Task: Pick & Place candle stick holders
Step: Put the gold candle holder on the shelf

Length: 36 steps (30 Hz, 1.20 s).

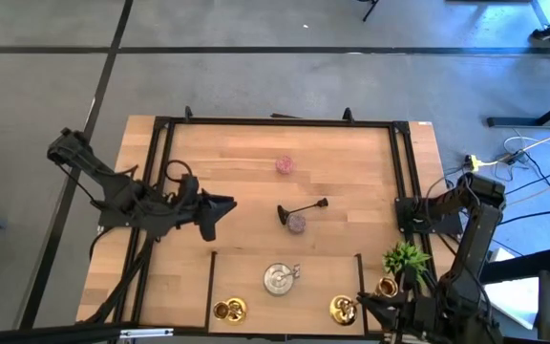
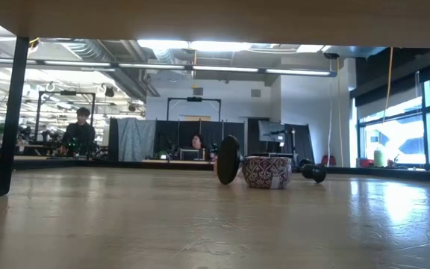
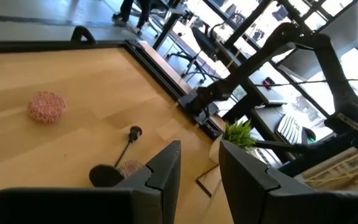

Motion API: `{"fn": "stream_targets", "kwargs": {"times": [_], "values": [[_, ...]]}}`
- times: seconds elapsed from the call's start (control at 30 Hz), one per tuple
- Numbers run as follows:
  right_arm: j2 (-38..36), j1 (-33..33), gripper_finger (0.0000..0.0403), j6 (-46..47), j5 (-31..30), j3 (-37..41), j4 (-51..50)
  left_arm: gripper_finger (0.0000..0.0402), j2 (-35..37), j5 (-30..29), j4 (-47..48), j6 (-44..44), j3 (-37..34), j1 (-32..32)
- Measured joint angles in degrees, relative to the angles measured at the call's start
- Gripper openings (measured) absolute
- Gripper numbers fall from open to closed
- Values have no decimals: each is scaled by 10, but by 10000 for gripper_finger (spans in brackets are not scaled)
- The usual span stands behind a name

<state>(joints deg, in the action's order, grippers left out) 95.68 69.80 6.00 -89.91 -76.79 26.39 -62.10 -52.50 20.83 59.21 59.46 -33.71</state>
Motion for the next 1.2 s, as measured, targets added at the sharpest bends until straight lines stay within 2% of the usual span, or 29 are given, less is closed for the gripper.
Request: {"fn": "stream_targets", "kwargs": {"times": [0.17,0.4,0.5,0.7,0.9,1.1,1.2], "values": [[0,1,17,-49,-1,-4,26,104,-8,-5,0,11,0,-7],[9,3,17,-33,0,-6,-4,104,-7,-6,-1,16,0,-8],[23,-2,17,0,17,-7,-35,104,-7,-6,-2,18,0,-8],[33,-13,17,137,110,-7,-131,104,-7,-8,-2,18,0,-8],[33,-12,17,140,102,-7,-159,104,-7,-8,-2,18,0,-8],[33,-12,17,221,124,-7,-265,104,-7,-3,-2,21,0,-9],[33,-11,17,241,123,-7,-275,104,-7,-3,-3,22,0,-14]]}}
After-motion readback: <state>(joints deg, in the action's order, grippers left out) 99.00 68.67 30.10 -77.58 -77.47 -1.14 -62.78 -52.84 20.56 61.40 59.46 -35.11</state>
